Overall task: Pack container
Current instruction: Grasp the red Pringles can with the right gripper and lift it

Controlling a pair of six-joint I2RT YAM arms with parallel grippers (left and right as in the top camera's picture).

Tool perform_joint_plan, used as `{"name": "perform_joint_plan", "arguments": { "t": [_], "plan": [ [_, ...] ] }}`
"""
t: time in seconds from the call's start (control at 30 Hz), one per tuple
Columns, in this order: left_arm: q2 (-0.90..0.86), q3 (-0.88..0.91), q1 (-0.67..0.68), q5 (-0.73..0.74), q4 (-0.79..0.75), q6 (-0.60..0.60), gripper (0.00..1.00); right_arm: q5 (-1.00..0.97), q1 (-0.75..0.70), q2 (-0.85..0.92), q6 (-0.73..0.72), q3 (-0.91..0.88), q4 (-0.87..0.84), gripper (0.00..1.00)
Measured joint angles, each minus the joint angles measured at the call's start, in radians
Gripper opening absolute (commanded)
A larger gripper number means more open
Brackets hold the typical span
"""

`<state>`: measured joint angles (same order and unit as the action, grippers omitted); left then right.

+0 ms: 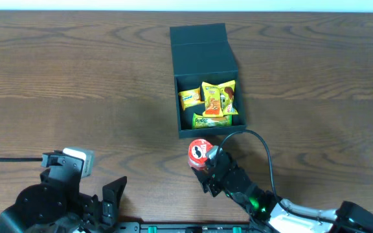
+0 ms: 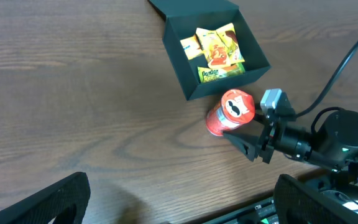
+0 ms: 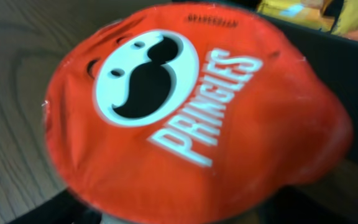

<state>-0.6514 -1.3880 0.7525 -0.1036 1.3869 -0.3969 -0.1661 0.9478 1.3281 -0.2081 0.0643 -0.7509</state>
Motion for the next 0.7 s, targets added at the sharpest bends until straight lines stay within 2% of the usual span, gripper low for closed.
{"name": "perform_joint_plan", "arguments": {
  "t": [0.3,0.43,0.53,0.63,0.7],
  "plan": [
    [0.0,0.0,0.0,0.0,0.0,0.0,0.95,-0.007,0.0,0.026,0.007,0.0,-0.06,0.57],
    [0.0,0.0,0.0,0.0,0.0,0.0,0.95,-0.008,0.0,0.026,0.007,0.0,-0.082,0.56],
    [0.0,0.0,0.0,0.0,0.001,0.0,0.95,-0.008,0.0,0.026,0.007,0.0,-0.084,0.57],
    [0.0,0.0,0.0,0.0,0.002,0.0,0.95,-0.008,0.0,0.026,0.004,0.0,-0.084,0.66],
    [0.0,0.0,0.0,0.0,0.003,0.0,0.95,-0.006,0.0,0.026,0.003,0.0,-0.085,0.69]
  ]
}}
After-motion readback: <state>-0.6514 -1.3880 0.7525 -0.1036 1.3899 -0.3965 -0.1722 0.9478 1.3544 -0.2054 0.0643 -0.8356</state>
